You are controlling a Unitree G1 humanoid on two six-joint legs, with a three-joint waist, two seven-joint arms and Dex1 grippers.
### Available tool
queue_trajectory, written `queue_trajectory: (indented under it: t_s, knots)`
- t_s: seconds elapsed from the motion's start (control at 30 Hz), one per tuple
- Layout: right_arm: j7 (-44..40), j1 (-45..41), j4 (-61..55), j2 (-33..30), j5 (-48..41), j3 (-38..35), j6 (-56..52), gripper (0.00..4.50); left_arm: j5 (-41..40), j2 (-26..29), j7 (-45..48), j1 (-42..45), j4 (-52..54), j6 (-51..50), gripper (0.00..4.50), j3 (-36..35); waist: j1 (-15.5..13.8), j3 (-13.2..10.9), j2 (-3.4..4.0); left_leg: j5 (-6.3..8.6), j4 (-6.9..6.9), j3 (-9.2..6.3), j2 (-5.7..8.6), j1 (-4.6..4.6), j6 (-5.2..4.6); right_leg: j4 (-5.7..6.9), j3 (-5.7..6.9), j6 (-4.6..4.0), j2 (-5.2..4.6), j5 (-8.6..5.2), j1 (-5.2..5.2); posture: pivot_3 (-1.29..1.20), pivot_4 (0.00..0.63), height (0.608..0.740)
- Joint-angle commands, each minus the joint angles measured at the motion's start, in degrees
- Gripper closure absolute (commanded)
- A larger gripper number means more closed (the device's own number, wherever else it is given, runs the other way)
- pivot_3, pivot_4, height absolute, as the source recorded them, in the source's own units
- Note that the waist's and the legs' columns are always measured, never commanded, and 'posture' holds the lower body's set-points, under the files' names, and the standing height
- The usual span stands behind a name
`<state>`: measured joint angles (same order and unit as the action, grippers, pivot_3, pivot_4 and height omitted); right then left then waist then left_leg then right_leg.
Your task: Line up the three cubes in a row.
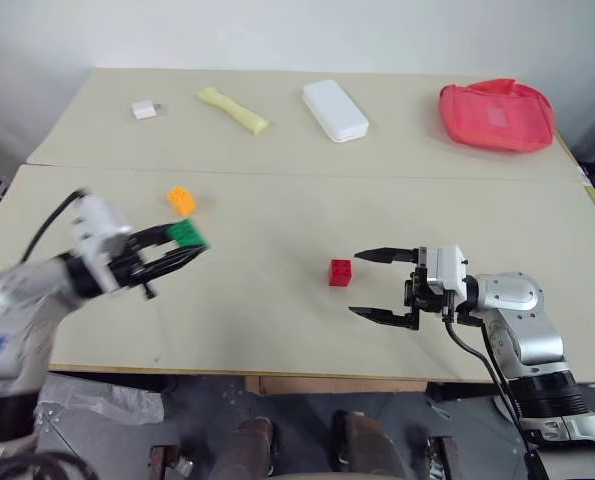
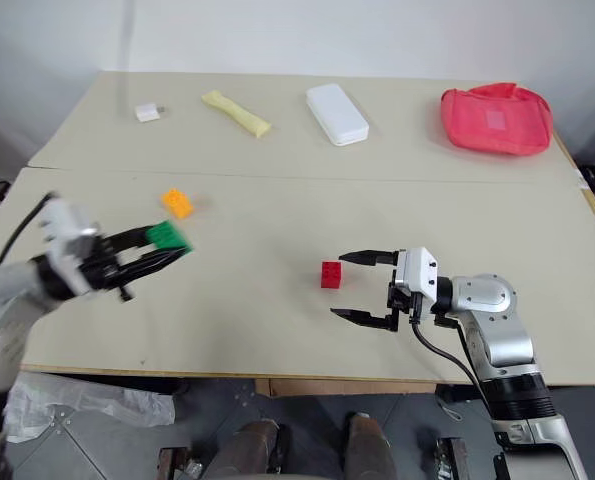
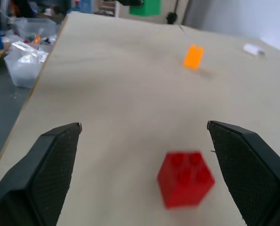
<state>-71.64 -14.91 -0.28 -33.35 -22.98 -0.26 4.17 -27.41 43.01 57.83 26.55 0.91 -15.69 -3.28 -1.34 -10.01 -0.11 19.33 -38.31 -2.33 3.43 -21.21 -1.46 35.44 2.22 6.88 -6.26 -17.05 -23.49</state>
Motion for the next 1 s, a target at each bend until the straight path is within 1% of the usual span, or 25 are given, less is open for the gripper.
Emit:
queue_trajectory:
  t_s: [0.03,0.13,0.3,0.43,0.63,0.7,0.73,0.8,0.9,0.97,1.0]
  knots:
    - [3.00,2.07,-4.24,-0.60,-0.07,-1.76,0.34,0.00,7.32,-3.93,6.36,7.03,-11.90,5.37,3.00,8.63,0.91,0.00,0.01,-0.01,0.00,0.12,-0.01,0.00,-0.02,0.03,0.02,0.01,0.01,0.00,-0.04,0.00,0.150,0.740]
    - [6.05,4.07,-7.42,-0.13,-0.08,-2.08,-0.27,0.00,10.69,-8.46,8.77,12.57,-22.07,9.13,3.00,11.82,2.10,-0.03,-0.04,0.00,0.04,0.51,-0.14,-0.01,-0.03,0.09,-0.01,0.03,0.06,0.01,-0.23,0.00,0.150,0.740]
    - [9.98,7.83,-11.91,-0.14,0.03,-2.52,-0.73,0.00,16.12,-11.52,12.70,16.89,-33.72,17.37,3.00,15.02,1.83,-0.03,-0.06,-0.02,-0.07,0.50,-0.23,-0.02,0.00,0.12,0.13,0.03,0.06,0.00,-0.22,0.00,0.150,0.740]
    - [12.12,10.40,-13.83,-0.48,0.16,-2.95,-0.63,0.00,18.12,-12.57,14.18,18.91,-39.96,22.08,3.00,14.74,1.13,-0.04,-0.07,0.01,-0.44,0.43,-0.19,-0.11,-0.06,0.19,0.15,0.08,0.01,0.03,-0.18,0.00,0.150,0.740]
    - [13.47,11.19,-14.50,-0.46,0.18,-2.52,-0.41,0.00,19.01,-13.65,17.77,20.25,-45.38,27.59,3.00,14.06,0.28,-0.05,-0.08,0.05,-0.72,0.31,-0.13,-0.13,-0.12,0.20,0.23,0.15,-0.08,0.07,-0.03,0.00,0.150,0.740]
    - [13.52,10.85,-14.24,-0.40,0.21,-2.13,-0.43,0.00,20.12,-13.91,17.19,21.32,-48.15,29.40,2.28,13.82,0.06,-0.05,-0.08,0.05,-0.73,0.31,-0.13,-0.13,-0.12,0.21,0.23,0.15,-0.07,0.07,-0.03,0.00,0.150,0.740]
    - [13.80,10.34,-14.17,-0.17,-0.14,-2.03,-0.95,0.00,20.09,-14.10,16.68,21.77,-49.09,30.35,2.14,13.20,0.01,-0.05,-0.08,0.05,-0.73,0.31,-0.12,-0.13,-0.13,0.22,0.24,0.15,-0.06,0.07,-0.03,0.00,0.150,0.740]
    - [14.48,8.94,-14.42,0.53,-1.65,-2.15,-2.41,0.00,18.73,-14.32,16.38,21.74,-48.73,31.58,1.55,11.42,0.01,-0.06,-0.11,0.06,-0.74,0.31,-0.11,-0.13,-0.14,0.24,0.24,0.15,-0.06,0.07,-0.03,0.00,0.150,0.740]
    - [13.95,6.46,-14.38,1.22,-2.96,-1.42,-3.79,0.00,16.22,-12.19,16.92,18.22,-42.88,31.50,0.63,8.33,0.24,-0.07,-0.12,0.06,-0.78,0.28,-0.13,-0.20,-0.13,0.26,0.25,0.15,-0.08,0.07,-0.09,0.00,0.150,0.740]
    - [13.25,5.25,-14.20,1.56,-3.22,-0.74,-3.99,0.00,14.12,-10.44,16.75,14.44,-36.80,29.34,0.03,6.02,0.59,-0.07,-0.12,0.07,-0.76,0.26,-0.18,-0.20,-0.12,0.26,0.24,0.15,-0.20,0.07,-0.11,0.00,0.150,0.740]
    - [12.95,4.61,-14.11,1.80,-3.45,-0.42,-4.11,0.00,12.78,-9.51,16.04,12.04,-32.82,27.91,0.03,4.51,1.00,-0.07,-0.12,0.08,-0.74,0.25,-0.21,-0.20,-0.09,0.25,0.24,0.14,-0.22,0.06,-0.11,0.00,0.150,0.740]
